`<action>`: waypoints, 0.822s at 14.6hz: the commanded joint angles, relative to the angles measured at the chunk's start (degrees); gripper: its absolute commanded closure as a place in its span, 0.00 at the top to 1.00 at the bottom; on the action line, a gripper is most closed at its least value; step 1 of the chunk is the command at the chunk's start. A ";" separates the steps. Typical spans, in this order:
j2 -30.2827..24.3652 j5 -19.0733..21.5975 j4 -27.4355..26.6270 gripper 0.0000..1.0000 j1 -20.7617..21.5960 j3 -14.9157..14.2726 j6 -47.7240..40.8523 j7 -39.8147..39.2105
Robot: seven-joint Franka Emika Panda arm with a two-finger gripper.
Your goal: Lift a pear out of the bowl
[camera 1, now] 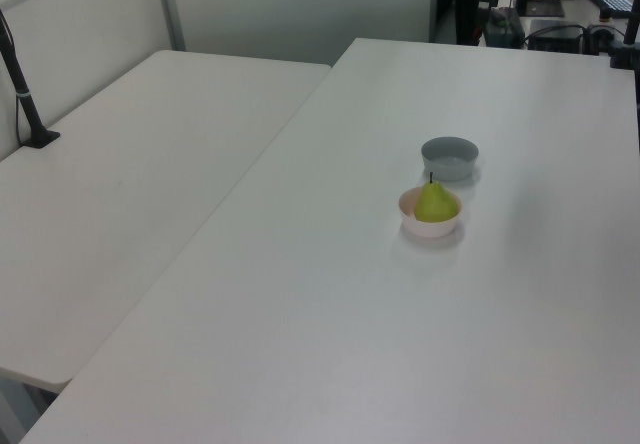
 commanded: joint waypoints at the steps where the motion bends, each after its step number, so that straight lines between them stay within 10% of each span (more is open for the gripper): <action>1: -1.07 1.12 -1.72 1.00 0.18 -0.13 1.56 -0.99; 12: -1.07 0.86 -2.07 1.00 -0.18 0.05 -0.80 -17.85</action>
